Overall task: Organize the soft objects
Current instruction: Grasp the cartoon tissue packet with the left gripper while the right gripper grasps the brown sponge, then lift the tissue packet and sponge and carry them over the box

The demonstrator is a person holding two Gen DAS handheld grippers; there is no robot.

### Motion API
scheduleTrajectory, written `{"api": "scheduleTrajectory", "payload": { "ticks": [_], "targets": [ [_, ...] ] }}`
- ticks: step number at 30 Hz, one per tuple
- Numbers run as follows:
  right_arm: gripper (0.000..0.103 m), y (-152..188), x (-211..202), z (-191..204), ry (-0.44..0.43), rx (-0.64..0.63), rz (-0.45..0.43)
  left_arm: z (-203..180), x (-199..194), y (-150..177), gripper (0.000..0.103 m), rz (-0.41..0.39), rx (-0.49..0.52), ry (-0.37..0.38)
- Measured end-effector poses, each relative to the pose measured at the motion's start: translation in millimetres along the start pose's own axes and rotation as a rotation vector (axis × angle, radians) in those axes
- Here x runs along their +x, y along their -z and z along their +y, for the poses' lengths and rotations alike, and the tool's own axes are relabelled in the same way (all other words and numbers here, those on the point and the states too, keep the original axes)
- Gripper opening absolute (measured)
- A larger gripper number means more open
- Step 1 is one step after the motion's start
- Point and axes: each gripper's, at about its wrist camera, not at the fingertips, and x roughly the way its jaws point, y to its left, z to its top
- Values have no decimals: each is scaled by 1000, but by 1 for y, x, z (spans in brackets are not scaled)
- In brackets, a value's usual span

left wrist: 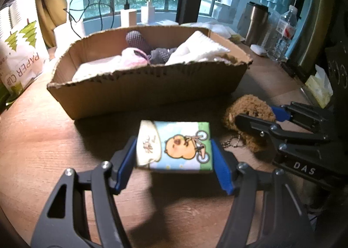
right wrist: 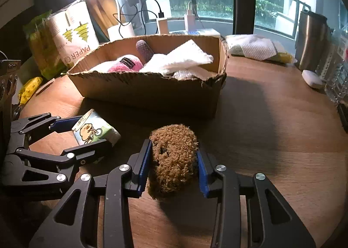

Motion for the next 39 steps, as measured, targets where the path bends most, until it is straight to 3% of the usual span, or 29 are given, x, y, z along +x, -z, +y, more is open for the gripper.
{"api": "scheduleTrajectory", "payload": {
  "ticks": [20, 39],
  "targets": [
    [40, -5, -42, 26, 8, -42, -74, 5, -57, 4, 66, -100, -15, 2],
    [40, -33, -54, 57, 13, -105, -113, 43, -95, -6, 66, -187, -76, -3]
  ]
}}
